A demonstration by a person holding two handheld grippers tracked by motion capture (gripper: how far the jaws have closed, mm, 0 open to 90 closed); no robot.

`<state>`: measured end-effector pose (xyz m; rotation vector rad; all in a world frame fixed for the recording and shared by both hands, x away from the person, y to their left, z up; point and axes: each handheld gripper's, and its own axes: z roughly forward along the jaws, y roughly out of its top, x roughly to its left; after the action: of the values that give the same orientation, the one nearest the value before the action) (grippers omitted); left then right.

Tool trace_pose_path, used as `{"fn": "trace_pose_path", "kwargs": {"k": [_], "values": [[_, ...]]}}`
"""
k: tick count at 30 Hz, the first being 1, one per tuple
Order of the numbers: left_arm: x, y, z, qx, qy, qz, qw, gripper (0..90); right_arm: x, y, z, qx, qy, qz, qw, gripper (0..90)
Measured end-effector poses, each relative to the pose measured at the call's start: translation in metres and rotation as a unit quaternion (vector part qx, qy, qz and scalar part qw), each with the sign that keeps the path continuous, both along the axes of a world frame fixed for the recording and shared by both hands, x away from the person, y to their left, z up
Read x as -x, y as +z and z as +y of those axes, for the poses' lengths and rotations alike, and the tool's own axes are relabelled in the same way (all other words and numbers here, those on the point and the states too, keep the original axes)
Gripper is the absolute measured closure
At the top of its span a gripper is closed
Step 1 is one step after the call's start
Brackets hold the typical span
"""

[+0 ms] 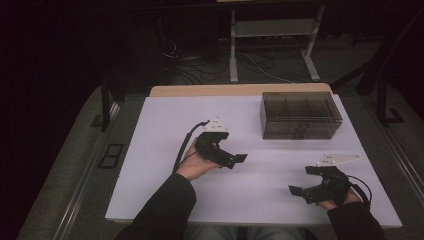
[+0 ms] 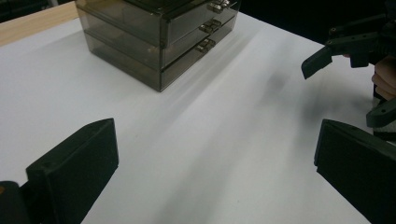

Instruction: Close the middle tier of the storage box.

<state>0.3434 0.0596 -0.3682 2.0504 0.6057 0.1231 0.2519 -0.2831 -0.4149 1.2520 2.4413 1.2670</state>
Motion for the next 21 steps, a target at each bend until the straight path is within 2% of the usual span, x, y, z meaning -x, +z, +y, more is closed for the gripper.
{"fn": "trace_pose_path", "kwargs": {"k": [6,10,21], "values": [[0.006,-0.003,0.017,0.008,0.01,-0.003,0.9999,0.0,0.0,0.0,0.0,0.0,0.0,-0.001,1.0,0.0],[0.01,-0.005,0.027,0.017,0.026,-0.007,0.9995,0.0,0.0,0.0,0.0,0.001,0.0,-0.001,1.0,0.0],[0.023,-0.011,0.05,0.021,0.037,-0.003,0.9991,0.0,0.0,-0.001,0.001,0.003,0.002,0.0,1.0,0.0]]}}
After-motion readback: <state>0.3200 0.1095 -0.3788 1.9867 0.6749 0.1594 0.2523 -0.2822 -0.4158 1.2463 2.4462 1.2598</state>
